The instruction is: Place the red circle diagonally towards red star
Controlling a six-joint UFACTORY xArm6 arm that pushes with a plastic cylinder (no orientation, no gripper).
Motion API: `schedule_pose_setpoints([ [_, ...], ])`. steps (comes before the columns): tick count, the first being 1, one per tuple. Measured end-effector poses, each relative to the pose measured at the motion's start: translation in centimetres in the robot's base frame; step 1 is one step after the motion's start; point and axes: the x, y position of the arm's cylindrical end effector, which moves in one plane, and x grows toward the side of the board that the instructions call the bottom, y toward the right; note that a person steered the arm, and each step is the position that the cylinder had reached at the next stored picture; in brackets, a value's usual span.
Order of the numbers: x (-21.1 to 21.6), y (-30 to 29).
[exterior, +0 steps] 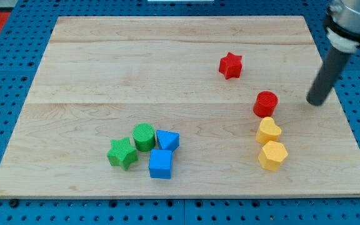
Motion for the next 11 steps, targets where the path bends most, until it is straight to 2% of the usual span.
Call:
schedule_pose_setpoints([
  [1,2.1,-3.2],
  [2,1.7,-8.9],
  [3,-0.5,-14.9],
  [4,-3.7,-17.2],
  [6,0.4,-15.4],
  [7,0.8,-12.2],
  [8,-0.7,-10.6],
  [9,-3.9,-12.7],
  [10,-4.4,-13.1],
  [11,-2.3,-8.9],
])
